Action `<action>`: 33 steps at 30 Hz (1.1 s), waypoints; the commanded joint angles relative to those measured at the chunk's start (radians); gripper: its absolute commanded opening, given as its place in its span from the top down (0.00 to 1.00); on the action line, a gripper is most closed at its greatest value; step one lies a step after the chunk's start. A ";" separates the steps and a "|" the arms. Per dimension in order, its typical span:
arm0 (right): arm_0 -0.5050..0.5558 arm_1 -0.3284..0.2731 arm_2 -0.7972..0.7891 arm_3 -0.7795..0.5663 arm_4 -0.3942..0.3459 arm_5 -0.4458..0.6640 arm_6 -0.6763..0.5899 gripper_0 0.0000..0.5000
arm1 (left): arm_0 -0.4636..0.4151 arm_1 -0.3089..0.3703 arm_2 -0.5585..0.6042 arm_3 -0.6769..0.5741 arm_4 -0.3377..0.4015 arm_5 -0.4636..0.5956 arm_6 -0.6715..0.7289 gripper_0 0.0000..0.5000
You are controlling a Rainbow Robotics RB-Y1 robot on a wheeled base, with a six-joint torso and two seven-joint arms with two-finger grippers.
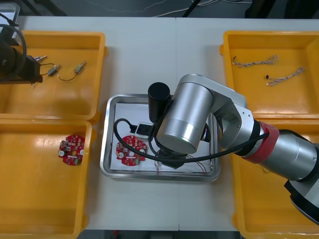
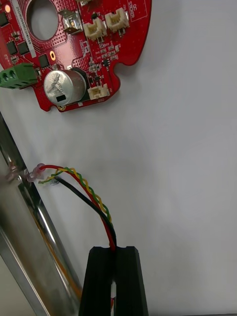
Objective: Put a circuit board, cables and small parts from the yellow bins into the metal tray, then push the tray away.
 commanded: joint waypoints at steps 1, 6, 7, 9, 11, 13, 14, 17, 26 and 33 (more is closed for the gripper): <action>0.007 0.022 0.014 -0.010 0.022 -0.007 0.033 0.86 | -0.103 -0.021 -0.042 0.072 -0.013 -0.016 -0.179 0.00; 0.013 0.022 0.014 -0.010 0.033 -0.009 0.031 0.46 | -0.140 -0.047 -0.043 0.152 -0.016 -0.039 -0.224 0.00; 0.013 0.022 0.014 -0.011 0.036 -0.009 0.031 0.31 | -0.149 -0.050 -0.045 0.173 -0.018 -0.044 -0.230 0.00; 0.013 0.020 0.011 -0.022 0.041 -0.007 0.028 0.19 | -0.163 -0.052 -0.047 0.204 -0.016 -0.047 -0.235 0.00; 0.013 0.017 0.005 -0.038 0.045 -0.004 0.027 0.14 | -0.181 -0.055 -0.062 0.228 -0.021 -0.052 -0.239 0.00; 0.011 0.011 -0.015 -0.061 0.041 0.010 0.022 0.12 | -0.198 -0.055 -0.083 0.250 -0.033 -0.065 -0.239 0.00; 0.013 0.011 -0.021 -0.065 0.037 0.016 0.020 0.10 | -0.200 -0.055 -0.086 0.256 -0.036 -0.070 -0.239 0.00; 0.011 0.010 -0.066 -0.096 0.028 0.067 0.016 0.06 | -0.206 -0.057 -0.090 0.271 -0.050 -0.093 -0.244 0.00; 0.011 -0.010 -0.212 -0.205 -0.001 0.179 -0.096 0.04 | -0.221 -0.057 -0.090 0.291 -0.102 -0.122 -0.264 0.00; 0.013 -0.055 -0.324 -0.246 -0.056 0.189 -0.299 0.04 | -0.221 -0.061 -0.090 0.311 -0.149 -0.191 -0.274 0.00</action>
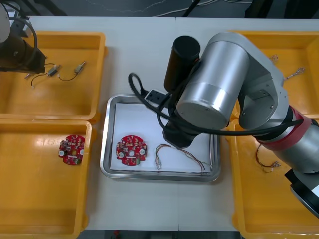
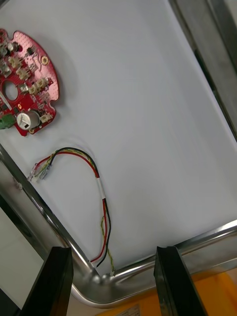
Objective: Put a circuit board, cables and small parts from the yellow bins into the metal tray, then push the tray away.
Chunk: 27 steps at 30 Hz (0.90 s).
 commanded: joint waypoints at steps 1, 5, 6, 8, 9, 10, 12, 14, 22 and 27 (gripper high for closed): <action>0.007 -0.055 -0.090 -0.065 -0.039 0.006 -0.135 0.04 | -0.052 -0.016 -0.006 0.015 -0.035 -0.053 -0.096 0.00; 0.010 -0.099 -0.136 -0.095 -0.052 0.006 -0.269 0.04 | -0.052 -0.021 -0.005 0.049 -0.036 -0.113 -0.105 0.00; 0.010 -0.104 -0.143 -0.097 -0.054 0.006 -0.284 0.04 | -0.052 -0.021 -0.005 0.053 -0.035 -0.120 -0.107 0.00; 0.013 -0.126 -0.175 -0.097 -0.060 0.006 -0.341 0.04 | -0.054 -0.027 -0.005 0.069 -0.039 -0.139 -0.113 0.00; 0.016 -0.130 -0.184 -0.097 -0.062 0.006 -0.350 0.04 | -0.052 -0.027 -0.005 0.070 -0.039 -0.142 -0.115 0.00; 0.018 -0.139 -0.204 -0.097 -0.065 0.006 -0.370 0.04 | -0.054 -0.028 -0.005 0.070 -0.045 -0.143 -0.118 0.00; 0.021 -0.158 -0.230 -0.098 -0.078 0.006 -0.407 0.04 | -0.054 -0.030 -0.005 0.070 -0.049 -0.143 -0.119 0.00; 0.030 -0.182 -0.271 -0.098 -0.098 0.006 -0.456 0.04 | -0.054 -0.031 -0.003 0.070 -0.049 -0.145 -0.121 0.00; 0.085 -0.267 -0.406 -0.097 -0.135 0.006 -0.520 0.04 | -0.057 -0.041 0.006 0.070 -0.050 -0.146 -0.130 0.00; 0.129 -0.307 -0.528 -0.097 -0.137 0.006 -0.522 0.04 | -0.068 -0.042 0.010 0.075 -0.056 -0.146 -0.144 0.00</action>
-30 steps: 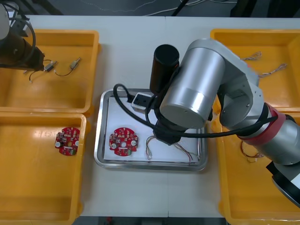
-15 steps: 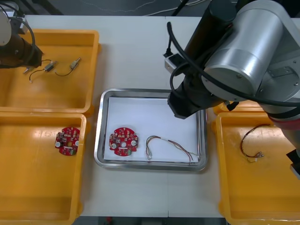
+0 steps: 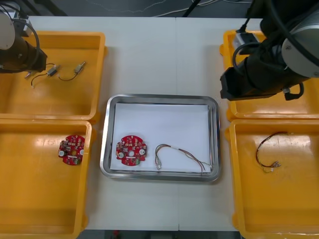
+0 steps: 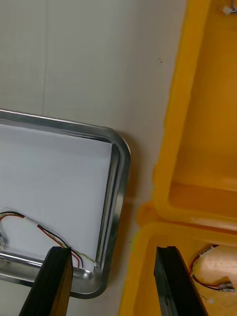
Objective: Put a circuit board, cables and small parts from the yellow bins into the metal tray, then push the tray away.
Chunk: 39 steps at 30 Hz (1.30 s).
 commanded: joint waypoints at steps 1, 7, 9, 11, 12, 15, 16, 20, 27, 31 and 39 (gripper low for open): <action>0.049 -0.063 -0.132 -0.030 -0.006 0.004 0.001 0.04 | -0.066 -0.018 0.010 -0.001 -0.021 -0.011 -0.145 0.00; 0.086 -0.080 -0.208 0.014 0.079 0.004 0.015 0.04 | -0.109 -0.018 0.020 0.075 -0.005 -0.051 -0.211 0.00; 0.085 -0.080 -0.224 0.049 0.123 0.004 0.024 0.04 | -0.122 -0.018 0.032 0.111 0.016 -0.081 -0.255 0.00; 0.085 -0.080 -0.235 0.071 0.157 0.004 0.030 0.04 | -0.128 -0.018 0.038 0.133 0.025 -0.095 -0.288 0.00; 0.083 -0.080 -0.243 0.085 0.177 0.004 0.035 0.04 | -0.129 -0.018 0.043 0.141 0.025 -0.100 -0.303 0.00; 0.085 -0.082 -0.261 0.126 0.211 0.004 0.053 0.04 | -0.129 -0.018 0.049 0.145 0.022 -0.107 -0.335 0.00; 0.085 -0.083 -0.266 0.135 0.214 0.004 0.056 0.04 | -0.131 -0.018 0.049 0.145 0.022 -0.109 -0.341 0.00; 0.083 -0.085 -0.289 0.195 0.260 0.004 0.135 0.04 | -0.129 -0.018 0.052 0.145 0.022 -0.107 -0.398 0.00; 0.048 -0.092 -0.310 0.279 0.273 0.000 0.217 0.03 | -0.125 -0.011 0.052 0.168 0.044 -0.121 -0.498 0.00; 0.003 -0.091 -0.310 0.351 0.266 -0.031 0.228 0.02 | -0.100 -0.011 0.052 0.170 0.059 -0.150 -0.554 0.00; -0.063 -0.086 -0.264 0.483 0.307 -0.151 0.242 0.02 | -0.079 0.007 0.055 0.177 0.067 -0.155 -0.576 0.00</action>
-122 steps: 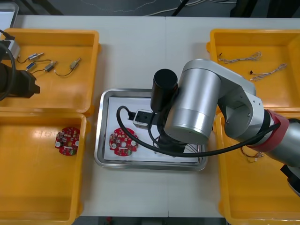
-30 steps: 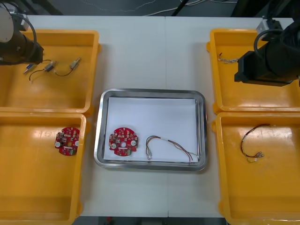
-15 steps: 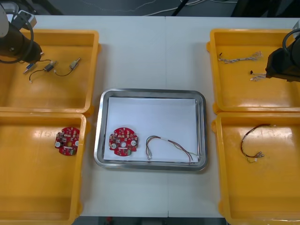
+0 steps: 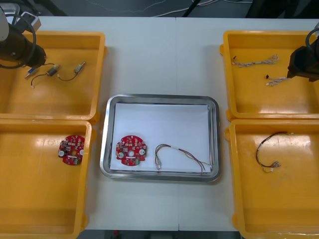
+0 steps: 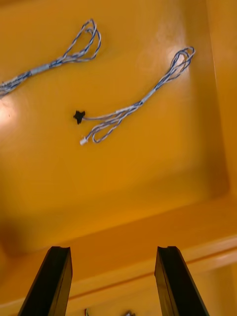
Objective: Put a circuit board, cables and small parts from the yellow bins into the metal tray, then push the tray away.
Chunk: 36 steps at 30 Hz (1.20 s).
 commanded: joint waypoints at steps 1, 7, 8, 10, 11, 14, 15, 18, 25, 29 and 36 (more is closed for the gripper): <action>-0.075 -0.034 0.026 0.044 0.048 -0.071 0.014 0.02 | 0.002 0.017 0.039 -0.002 0.013 -0.015 -0.124 0.00; -0.081 -0.001 0.029 0.065 0.137 -0.134 0.004 0.02 | 0.033 0.064 0.064 0.010 0.013 -0.027 -0.125 0.00; -0.081 0.007 0.028 0.067 0.156 -0.138 0.000 0.02 | 0.042 0.072 0.064 0.015 0.016 -0.035 -0.125 0.00; -0.081 0.016 0.028 0.075 0.186 -0.149 -0.006 0.02 | 0.055 0.081 0.064 0.024 0.019 -0.056 -0.128 0.00; -0.083 0.018 0.028 0.084 0.197 -0.160 -0.009 0.02 | 0.059 0.084 0.064 0.030 0.019 -0.064 -0.130 0.00; -0.092 0.027 0.028 0.125 0.211 -0.204 -0.019 0.02 | 0.061 0.084 0.065 0.061 0.020 -0.086 -0.130 0.00; -0.098 0.033 0.028 0.148 0.214 -0.230 -0.026 0.02 | 0.061 0.084 0.068 0.076 0.020 -0.098 -0.130 0.00; -0.110 0.052 0.028 0.206 0.239 -0.289 -0.036 0.02 | 0.059 0.081 0.070 0.104 0.019 -0.118 -0.132 0.00; -0.153 0.102 0.002 0.341 0.295 -0.411 -0.056 0.03 | 0.058 0.064 0.070 0.110 0.008 -0.121 -0.128 0.00; -0.176 0.139 -0.031 0.409 0.329 -0.465 -0.062 0.02 | 0.050 0.049 0.068 0.112 -0.001 -0.119 -0.127 0.00; -0.188 0.174 -0.083 0.452 0.377 -0.499 -0.081 0.02 | 0.022 0.017 0.070 0.138 -0.023 -0.142 -0.130 0.00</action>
